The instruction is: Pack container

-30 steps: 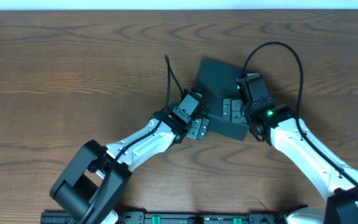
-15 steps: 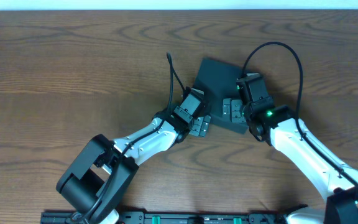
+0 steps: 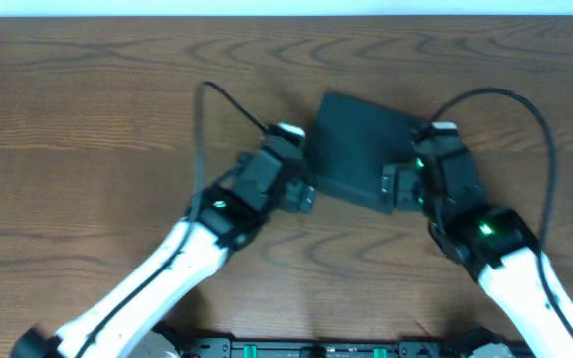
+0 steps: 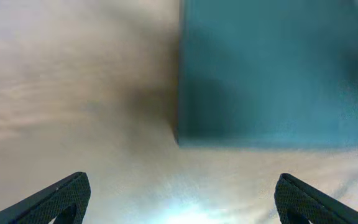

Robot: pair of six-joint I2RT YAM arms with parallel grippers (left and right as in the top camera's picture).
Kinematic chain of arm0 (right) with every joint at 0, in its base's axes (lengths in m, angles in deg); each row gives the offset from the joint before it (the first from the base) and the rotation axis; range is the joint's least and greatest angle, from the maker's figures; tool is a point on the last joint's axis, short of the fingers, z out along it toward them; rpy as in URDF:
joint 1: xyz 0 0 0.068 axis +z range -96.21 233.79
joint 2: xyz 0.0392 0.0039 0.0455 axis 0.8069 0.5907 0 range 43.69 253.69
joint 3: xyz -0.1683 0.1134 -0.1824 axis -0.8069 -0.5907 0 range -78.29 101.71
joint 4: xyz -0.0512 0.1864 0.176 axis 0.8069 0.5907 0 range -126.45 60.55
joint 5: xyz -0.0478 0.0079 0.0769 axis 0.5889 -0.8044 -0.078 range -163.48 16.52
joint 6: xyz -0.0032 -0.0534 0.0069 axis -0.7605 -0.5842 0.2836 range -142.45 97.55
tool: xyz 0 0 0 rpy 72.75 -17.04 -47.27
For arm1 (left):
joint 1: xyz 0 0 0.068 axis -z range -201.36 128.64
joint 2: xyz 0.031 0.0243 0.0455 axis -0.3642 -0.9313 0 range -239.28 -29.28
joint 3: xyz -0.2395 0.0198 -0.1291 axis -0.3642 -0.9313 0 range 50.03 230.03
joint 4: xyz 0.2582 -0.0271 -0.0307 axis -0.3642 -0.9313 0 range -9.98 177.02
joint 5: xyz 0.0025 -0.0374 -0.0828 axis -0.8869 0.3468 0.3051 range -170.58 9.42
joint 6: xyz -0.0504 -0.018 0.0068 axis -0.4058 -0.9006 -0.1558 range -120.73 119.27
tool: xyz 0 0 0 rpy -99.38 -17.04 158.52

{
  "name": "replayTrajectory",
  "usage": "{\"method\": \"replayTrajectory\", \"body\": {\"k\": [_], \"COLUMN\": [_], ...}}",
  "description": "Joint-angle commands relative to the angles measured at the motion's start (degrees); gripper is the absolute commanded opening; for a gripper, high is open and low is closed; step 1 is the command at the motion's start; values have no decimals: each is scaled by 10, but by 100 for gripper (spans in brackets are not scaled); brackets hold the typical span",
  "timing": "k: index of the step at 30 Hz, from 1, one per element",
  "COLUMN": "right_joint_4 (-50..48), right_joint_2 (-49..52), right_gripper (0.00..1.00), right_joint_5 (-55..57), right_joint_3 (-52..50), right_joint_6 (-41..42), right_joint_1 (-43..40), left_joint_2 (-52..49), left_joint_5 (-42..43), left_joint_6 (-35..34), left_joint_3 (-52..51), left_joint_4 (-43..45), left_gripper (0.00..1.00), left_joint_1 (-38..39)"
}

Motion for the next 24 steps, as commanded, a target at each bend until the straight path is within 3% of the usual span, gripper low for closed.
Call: {"method": "replayTrajectory", "body": {"k": [1,10,17,24], "right_joint_4": [24,-35,-137,-185], "right_joint_2": [-6,124,248,294], "right_gripper": [99,99,99,99], "right_joint_5": [55,78,19,19], "right_joint_3": [1,0,0,0], "right_joint_6": [40,46,42,42], "right_joint_1": [-18,-136,-167,-167], "left_joint_2": [2,-106,-187,-238], "left_joint_5": [-14,91,101,147], "left_joint_6": [31,55,54,52], "left_joint_3": [8,8,8,8], "left_joint_4": [8,86,117,138], "left_gripper": [96,95,96,96], "left_joint_1": [-58,-170,-165,-159]}}
